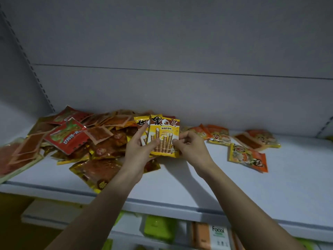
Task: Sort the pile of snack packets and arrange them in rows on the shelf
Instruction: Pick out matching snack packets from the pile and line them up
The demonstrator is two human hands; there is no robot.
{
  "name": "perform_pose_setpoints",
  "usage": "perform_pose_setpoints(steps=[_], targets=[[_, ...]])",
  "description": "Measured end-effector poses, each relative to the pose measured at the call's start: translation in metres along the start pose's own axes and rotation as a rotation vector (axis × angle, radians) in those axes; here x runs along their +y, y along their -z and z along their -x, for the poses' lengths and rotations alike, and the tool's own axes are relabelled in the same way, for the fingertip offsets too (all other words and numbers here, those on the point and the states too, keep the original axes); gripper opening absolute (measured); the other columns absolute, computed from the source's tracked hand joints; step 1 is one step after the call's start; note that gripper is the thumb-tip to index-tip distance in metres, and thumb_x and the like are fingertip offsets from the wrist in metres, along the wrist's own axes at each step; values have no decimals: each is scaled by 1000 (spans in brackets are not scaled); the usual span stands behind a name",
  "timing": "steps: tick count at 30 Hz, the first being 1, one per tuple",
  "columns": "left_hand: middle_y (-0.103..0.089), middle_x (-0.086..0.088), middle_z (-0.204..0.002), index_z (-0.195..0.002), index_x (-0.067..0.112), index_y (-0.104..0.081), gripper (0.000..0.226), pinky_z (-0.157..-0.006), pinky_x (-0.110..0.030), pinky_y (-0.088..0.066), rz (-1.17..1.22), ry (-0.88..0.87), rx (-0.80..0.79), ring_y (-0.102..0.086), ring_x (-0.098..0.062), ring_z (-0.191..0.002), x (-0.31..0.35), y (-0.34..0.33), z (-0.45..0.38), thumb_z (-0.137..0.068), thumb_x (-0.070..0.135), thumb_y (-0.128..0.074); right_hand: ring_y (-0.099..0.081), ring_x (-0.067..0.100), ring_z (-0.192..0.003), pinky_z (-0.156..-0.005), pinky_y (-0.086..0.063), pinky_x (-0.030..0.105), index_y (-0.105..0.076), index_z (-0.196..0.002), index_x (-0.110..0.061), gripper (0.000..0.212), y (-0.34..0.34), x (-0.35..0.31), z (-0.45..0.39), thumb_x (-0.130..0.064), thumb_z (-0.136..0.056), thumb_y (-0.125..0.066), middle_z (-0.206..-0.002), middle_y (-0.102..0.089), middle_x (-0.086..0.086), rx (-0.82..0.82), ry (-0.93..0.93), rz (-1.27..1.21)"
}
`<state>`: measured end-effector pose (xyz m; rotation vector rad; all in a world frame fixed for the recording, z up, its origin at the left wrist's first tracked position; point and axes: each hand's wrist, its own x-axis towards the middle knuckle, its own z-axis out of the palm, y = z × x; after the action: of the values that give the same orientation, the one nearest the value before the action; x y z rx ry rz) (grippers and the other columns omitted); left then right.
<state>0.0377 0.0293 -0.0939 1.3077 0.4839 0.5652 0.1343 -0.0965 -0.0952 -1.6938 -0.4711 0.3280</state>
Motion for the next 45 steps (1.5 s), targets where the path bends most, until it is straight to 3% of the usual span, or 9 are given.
perform_pose_setpoints(steps=[12, 17, 20, 24, 27, 30, 34, 39, 45], targets=[[-65, 4, -133, -129, 50, -60, 63, -93, -39, -58, 26, 3, -172, -66, -16, -116, -15, -42, -17, -89, 2, -72, -61, 20, -68, -58, -50, 31, -61, -96, -5, 19, 76, 17, -27, -19, -103, -50, -88, -66, 12, 126, -86, 178], [-63, 7, -134, -137, 45, -56, 63, -87, -26, -58, 16, -89, -83, -62, -8, -119, 1, -15, -35, -90, 5, -72, -64, 21, -77, -59, -50, 29, -63, -92, -14, 8, 49, 19, -50, -11, -97, -57, -91, -68, 6, 99, 47, 361], [-45, 8, -152, -130, 57, -56, 62, -109, -44, -46, -20, -122, 59, -43, -12, -139, 8, 16, -52, -89, 14, -75, -62, 14, -92, -68, -44, 16, -67, -113, -20, 19, 20, 15, -57, -23, -95, -64, -108, -65, -3, -72, 265, 568], [-44, 10, -146, -144, 44, -49, 65, -98, -40, -51, 30, -147, 217, -49, -10, -129, 23, 66, -61, -94, 9, -69, -44, 20, -126, -102, -37, 35, -55, -139, -29, 45, -15, 21, -64, -41, -96, -55, -140, -53, -6, -419, 450, 962], [-54, 12, -129, -147, 38, -47, 66, -97, -42, -54, 53, -176, 301, -60, -11, -115, 27, 110, -63, -94, 6, -67, -44, 20, -125, -103, -40, 39, -56, -136, -33, 42, -10, 22, -67, -35, -94, -58, -140, -53, -9, -488, 396, 1069], [-43, 3, -153, -134, 52, -56, 62, -102, -55, -49, 1, -196, 359, -49, -27, -136, 21, 144, -63, -87, 18, -77, -57, 19, -111, -91, -50, 39, -65, -121, -34, 36, 2, 10, -67, -18, -89, -59, -123, -63, -7, -566, 296, 1074], [-49, -2, -151, -134, 49, -57, 60, -105, -58, -46, -111, -255, 456, -47, -31, -138, 9, 163, -61, -84, 27, -79, -66, 23, -93, -74, -54, 36, -72, -107, -27, 25, -17, -22, -77, -21, -96, -51, -107, -71, -2, -362, 338, 1088], [-46, -2, -153, -146, 35, -49, 62, -106, -53, -47, -192, -238, 547, -44, -27, -140, 4, 164, -59, -91, 19, -73, -62, 28, -105, -75, -44, 30, -68, -116, -9, 25, -70, -46, -101, -12, -96, -53, -116, -68, 9, -257, 359, 810], [-44, 0, -155, -143, 45, -50, 63, -100, -48, -50, -118, -189, 547, -49, -26, -136, -7, 181, -57, -90, 20, -73, -33, 37, -139, -109, -38, 47, -39, -149, -22, 65, -109, -28, -134, -44, -92, -61, -152, -39, 11, -275, 349, 962]])
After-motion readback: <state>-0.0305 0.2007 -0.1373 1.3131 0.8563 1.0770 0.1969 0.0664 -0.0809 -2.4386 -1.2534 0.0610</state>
